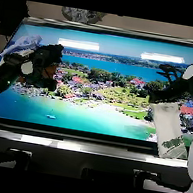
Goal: Fold the shirts.
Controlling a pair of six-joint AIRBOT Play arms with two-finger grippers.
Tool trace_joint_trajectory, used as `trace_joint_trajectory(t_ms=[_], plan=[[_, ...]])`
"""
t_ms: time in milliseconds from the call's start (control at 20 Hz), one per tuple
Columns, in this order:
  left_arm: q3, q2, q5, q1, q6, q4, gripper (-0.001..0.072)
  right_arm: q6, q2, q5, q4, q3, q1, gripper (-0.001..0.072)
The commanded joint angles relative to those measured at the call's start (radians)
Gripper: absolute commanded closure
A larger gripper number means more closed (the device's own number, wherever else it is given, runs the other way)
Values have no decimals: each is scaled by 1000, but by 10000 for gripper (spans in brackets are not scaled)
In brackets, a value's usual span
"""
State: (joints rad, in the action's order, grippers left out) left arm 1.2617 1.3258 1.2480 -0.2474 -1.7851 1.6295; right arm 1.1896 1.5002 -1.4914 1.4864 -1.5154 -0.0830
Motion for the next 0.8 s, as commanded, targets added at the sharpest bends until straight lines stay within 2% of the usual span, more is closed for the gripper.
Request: trace_joint_trajectory(t_ms=[0,100,300,400,450,500,600,700,750], plan=[[0,1,-9,1,0,-1,93,0,1,42,0,-1,0,42],[0,1,-38,2,0,0,94,0,1,112,11,-1,-2,40],[0,23,-204,1,0,0,94,-2,1,185,23,-1,-2,40],[3,26,-322,11,8,10,62,-22,1,185,22,-1,-2,40],[34,45,-361,39,3,12,-13,-35,1,185,21,-1,-2,40],[103,86,-335,89,-22,11,-13,-47,1,182,19,-1,-2,40],[286,205,-188,246,-110,-53,-13,-51,1,175,18,-1,-1,41],[418,328,-23,438,-154,-249,-13,-57,1,158,18,-1,-1,42],[427,370,10,525,-164,-367,-13,-57,1,151,17,-1,-1,42]])
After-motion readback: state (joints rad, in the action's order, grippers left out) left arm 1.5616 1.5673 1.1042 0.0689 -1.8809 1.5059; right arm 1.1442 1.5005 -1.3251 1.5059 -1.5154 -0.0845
